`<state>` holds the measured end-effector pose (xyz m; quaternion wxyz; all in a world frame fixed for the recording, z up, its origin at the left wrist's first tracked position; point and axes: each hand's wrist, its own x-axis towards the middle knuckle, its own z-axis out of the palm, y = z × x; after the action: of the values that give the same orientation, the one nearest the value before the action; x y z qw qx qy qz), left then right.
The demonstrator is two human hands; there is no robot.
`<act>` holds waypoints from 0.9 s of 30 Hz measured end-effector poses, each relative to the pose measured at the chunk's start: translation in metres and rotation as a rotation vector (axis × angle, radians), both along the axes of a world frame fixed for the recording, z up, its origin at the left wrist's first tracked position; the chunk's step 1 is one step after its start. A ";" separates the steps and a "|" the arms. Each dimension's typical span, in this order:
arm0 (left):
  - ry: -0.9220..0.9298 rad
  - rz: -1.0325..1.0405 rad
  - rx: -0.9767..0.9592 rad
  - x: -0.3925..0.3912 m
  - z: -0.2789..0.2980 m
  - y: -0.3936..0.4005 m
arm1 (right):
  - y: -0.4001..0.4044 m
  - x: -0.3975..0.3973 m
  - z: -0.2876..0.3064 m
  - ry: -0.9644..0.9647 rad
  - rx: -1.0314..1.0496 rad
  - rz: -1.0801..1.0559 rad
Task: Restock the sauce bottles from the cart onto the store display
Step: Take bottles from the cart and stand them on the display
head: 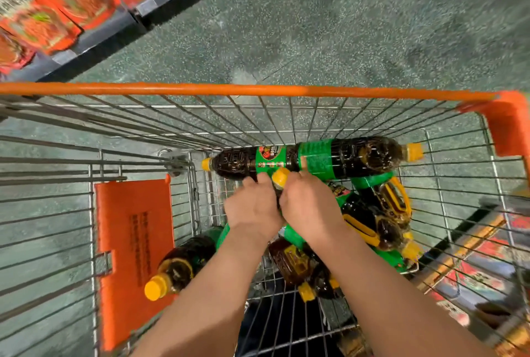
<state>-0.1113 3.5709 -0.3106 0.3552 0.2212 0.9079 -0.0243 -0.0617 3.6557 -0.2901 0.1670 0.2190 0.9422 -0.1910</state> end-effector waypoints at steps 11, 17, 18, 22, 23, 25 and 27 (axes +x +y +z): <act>0.034 -0.203 0.122 0.021 0.082 -0.030 | -0.016 0.036 0.080 0.083 -0.247 -0.084; 0.084 -0.455 0.166 0.028 0.165 -0.035 | -0.009 0.060 0.165 0.108 -0.297 -0.090; 0.098 -0.496 0.194 0.031 0.181 -0.035 | -0.009 0.067 0.181 0.116 -0.279 -0.089; 0.160 -0.605 0.309 0.047 0.245 -0.031 | -0.012 0.094 0.251 0.167 -0.107 -0.111; 0.173 -0.616 0.345 0.052 0.261 -0.029 | -0.013 0.100 0.270 0.179 -0.048 -0.117; 0.201 -0.647 0.421 0.065 0.292 -0.024 | -0.013 0.117 0.306 0.235 0.088 -0.124; 0.247 -0.674 0.499 0.082 0.323 -0.016 | -0.013 0.139 0.340 0.309 0.219 -0.171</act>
<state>-0.0294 3.5547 0.0123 0.1520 0.5794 0.7988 0.0550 0.0775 3.6432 0.0500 -0.0210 0.2833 0.9496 -0.1324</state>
